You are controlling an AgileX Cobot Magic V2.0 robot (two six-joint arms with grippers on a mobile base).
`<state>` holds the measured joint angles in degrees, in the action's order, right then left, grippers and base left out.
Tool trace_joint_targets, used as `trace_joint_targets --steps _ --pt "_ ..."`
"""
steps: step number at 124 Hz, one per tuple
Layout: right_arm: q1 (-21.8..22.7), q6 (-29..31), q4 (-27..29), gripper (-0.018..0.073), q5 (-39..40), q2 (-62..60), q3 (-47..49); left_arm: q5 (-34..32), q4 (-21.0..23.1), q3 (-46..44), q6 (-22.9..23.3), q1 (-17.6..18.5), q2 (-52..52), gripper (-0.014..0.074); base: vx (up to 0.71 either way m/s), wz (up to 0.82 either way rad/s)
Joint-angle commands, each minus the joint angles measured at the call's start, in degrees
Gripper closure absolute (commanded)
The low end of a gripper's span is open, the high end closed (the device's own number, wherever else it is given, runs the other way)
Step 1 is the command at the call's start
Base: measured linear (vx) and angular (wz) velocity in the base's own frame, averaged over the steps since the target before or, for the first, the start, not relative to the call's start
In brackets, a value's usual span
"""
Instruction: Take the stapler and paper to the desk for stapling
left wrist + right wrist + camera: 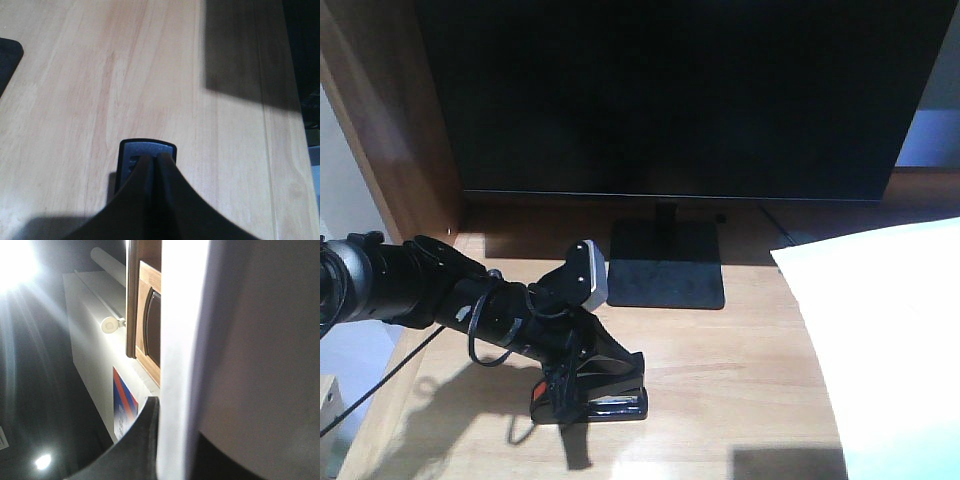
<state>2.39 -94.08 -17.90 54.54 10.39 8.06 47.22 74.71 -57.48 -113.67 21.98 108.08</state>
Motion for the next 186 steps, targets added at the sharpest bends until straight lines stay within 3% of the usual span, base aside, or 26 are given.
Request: trace_joint_targets --steps 1,131,165,186 --pt "0.45 0.13 0.65 0.0565 2.19 0.88 1.40 1.07 2.82 -1.14 -0.23 0.19 -3.17 0.0603 0.00 0.00" --pt "0.45 0.13 0.65 0.0565 2.06 0.88 1.40 0.14 2.82 -1.14 -0.17 0.19 -3.17 0.0603 0.00 0.00" --pt "0.45 0.38 2.80 0.0564 -5.89 2.07 1.50 0.14 2.82 -1.14 -0.17 0.19 -3.17 0.0603 0.00 0.00" --pt "0.45 1.15 5.23 0.0562 -4.16 8.75 1.50 0.14 2.82 -1.14 -0.17 0.19 -3.17 0.0603 0.00 0.00"
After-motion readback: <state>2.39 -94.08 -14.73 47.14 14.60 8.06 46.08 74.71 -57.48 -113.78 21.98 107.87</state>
